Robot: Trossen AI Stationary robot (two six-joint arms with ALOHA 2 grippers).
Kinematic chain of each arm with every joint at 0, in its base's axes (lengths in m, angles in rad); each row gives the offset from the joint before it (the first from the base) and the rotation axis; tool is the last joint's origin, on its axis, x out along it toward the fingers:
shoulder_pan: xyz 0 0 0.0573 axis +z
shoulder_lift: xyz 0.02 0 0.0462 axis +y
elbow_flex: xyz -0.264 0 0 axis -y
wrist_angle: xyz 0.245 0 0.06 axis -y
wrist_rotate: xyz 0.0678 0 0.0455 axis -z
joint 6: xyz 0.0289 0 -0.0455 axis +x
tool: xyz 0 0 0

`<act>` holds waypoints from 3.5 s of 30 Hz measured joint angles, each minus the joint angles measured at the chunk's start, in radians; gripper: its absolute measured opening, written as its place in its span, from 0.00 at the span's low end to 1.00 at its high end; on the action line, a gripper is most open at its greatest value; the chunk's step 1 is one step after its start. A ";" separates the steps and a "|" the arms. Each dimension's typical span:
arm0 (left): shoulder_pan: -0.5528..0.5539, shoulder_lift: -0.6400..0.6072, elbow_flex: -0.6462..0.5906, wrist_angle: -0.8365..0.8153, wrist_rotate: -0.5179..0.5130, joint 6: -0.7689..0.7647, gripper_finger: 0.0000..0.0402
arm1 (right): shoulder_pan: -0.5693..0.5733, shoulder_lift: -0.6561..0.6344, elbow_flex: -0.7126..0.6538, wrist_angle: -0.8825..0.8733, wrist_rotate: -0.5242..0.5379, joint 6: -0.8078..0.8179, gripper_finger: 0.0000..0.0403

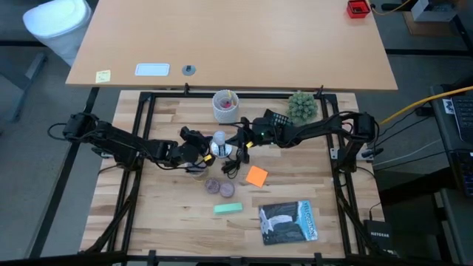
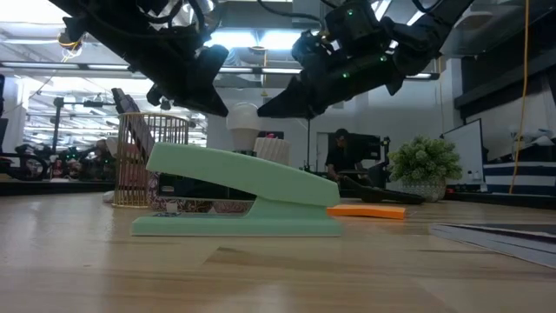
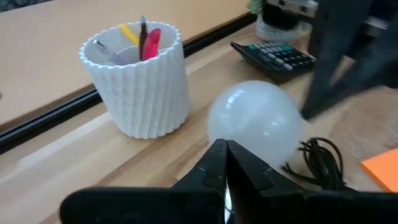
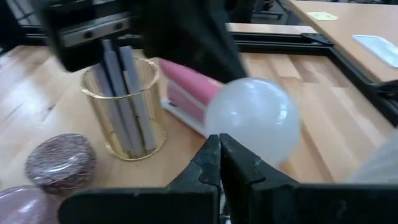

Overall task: Screw lightbulb
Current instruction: Insert the white lightbulb into the silver lamp

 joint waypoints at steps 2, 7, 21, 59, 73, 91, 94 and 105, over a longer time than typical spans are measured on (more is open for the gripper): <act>0.000 0.000 0.000 0.003 -0.003 0.000 0.00 | 0.011 0.001 0.000 0.000 -0.004 0.000 0.02; 0.016 0.000 0.000 0.003 -0.006 0.000 0.00 | 0.041 0.002 0.000 0.014 0.014 -0.001 0.02; -0.022 -0.111 0.000 0.013 -0.037 0.083 0.00 | 0.041 -0.095 0.000 0.022 0.217 -0.114 0.02; 0.040 0.014 0.000 0.002 0.022 -0.026 0.00 | 0.000 -0.003 0.000 0.007 0.004 0.016 0.02; 0.039 -0.035 0.000 0.003 0.002 0.017 0.00 | 0.027 -0.046 0.000 0.048 0.054 -0.003 0.02; -0.055 0.001 0.000 0.071 0.045 -0.039 0.00 | -0.026 -0.009 0.000 0.043 0.250 -0.051 0.02; -0.045 0.025 0.000 0.077 0.045 -0.040 0.00 | -0.024 0.016 0.000 0.045 0.242 -0.047 0.02; -0.007 0.057 0.000 0.073 0.045 -0.019 0.00 | -0.024 0.030 -0.001 0.042 0.172 -0.020 0.02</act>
